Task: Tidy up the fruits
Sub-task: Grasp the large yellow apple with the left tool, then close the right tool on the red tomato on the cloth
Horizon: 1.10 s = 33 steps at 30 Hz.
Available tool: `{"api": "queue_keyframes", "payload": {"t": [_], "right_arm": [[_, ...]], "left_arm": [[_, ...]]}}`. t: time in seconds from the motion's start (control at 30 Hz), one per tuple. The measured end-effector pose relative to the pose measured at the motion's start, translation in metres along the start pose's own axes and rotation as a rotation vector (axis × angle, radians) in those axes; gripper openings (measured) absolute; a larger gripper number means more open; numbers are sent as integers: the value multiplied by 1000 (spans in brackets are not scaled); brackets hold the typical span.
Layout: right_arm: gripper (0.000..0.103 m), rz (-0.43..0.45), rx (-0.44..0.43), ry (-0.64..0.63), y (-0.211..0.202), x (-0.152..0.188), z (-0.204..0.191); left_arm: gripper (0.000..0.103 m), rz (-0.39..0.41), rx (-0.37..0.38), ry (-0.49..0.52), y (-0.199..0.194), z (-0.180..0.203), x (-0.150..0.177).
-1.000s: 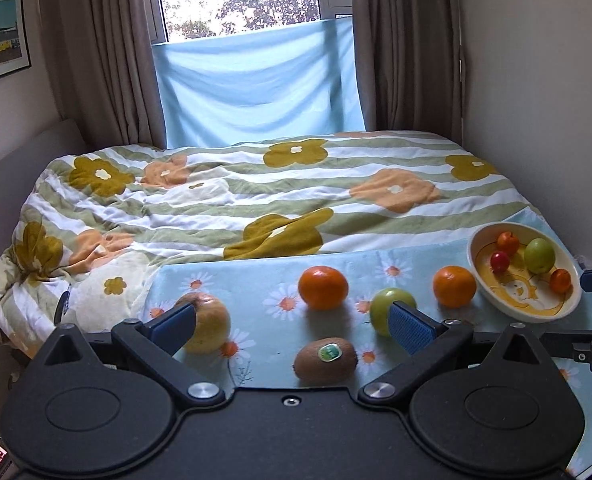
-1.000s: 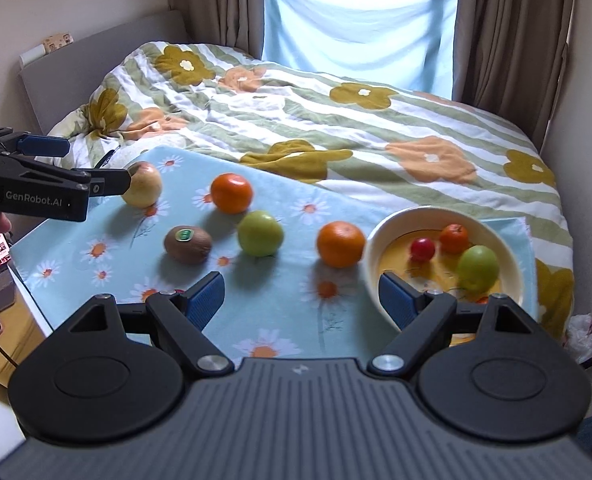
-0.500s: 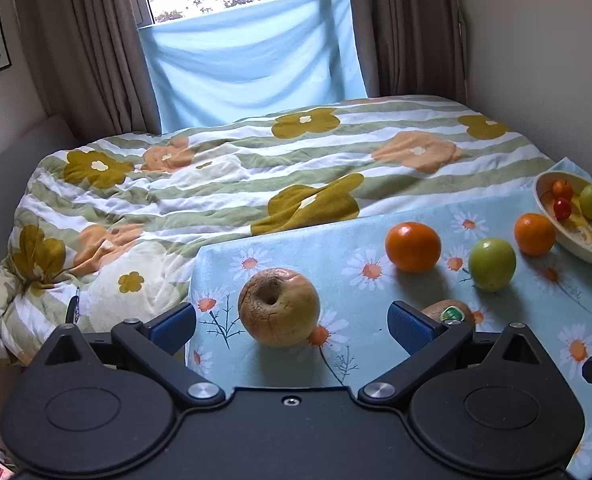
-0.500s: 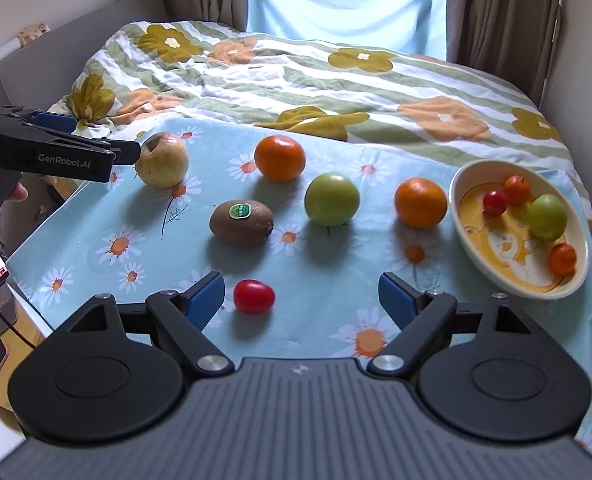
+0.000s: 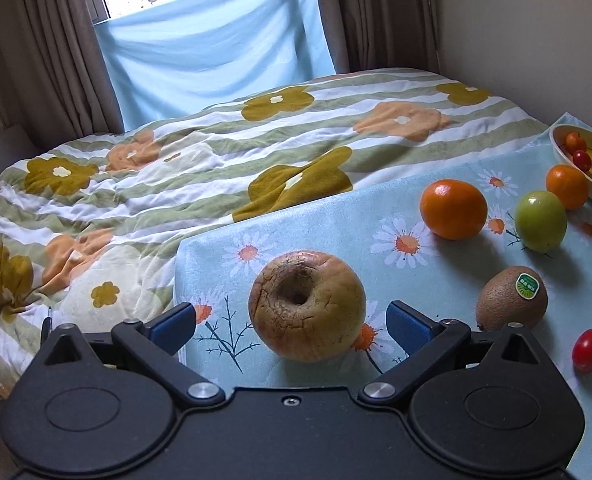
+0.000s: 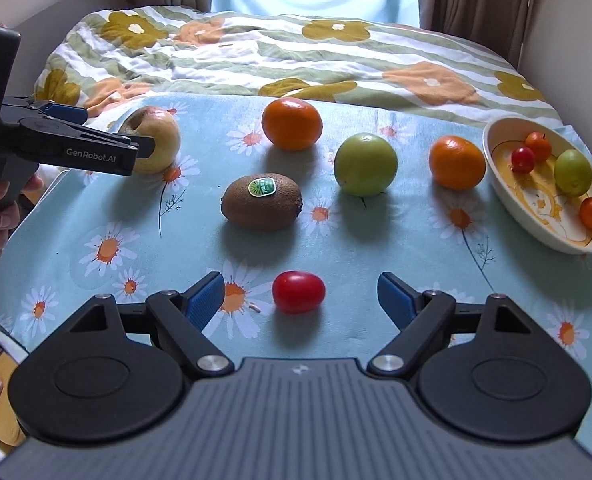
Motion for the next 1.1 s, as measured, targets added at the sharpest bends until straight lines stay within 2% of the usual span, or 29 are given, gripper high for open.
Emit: {"api": "queue_keyframes", "payload": {"t": [0.27, 0.47, 0.67, 0.73, 1.1], "right_arm": [[96, -19, 29, 18, 16, 3, -10], [95, -31, 51, 17, 21, 7, -14], [92, -31, 69, 15, 24, 8, -13], [79, -39, 69, 15, 27, 9, -12], [73, -46, 65, 17, 35, 11, -10]], "left_arm": [[96, -29, 49, 24, 27, -4, 5], [79, -41, 107, 33, 35, 0, 9], [79, -30, 118, 41, 35, 0, 9], [79, -30, 121, 44, 34, -1, 9], [79, -14, 137, 45, 26, 2, 14]]}}
Point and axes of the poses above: each gripper's, at about its wrist camera, not at the fingertips, and y roughly the way its jaws point, z to its right, x to its underside, the point moved 6 cm from there along y, roughly the way its jaws point
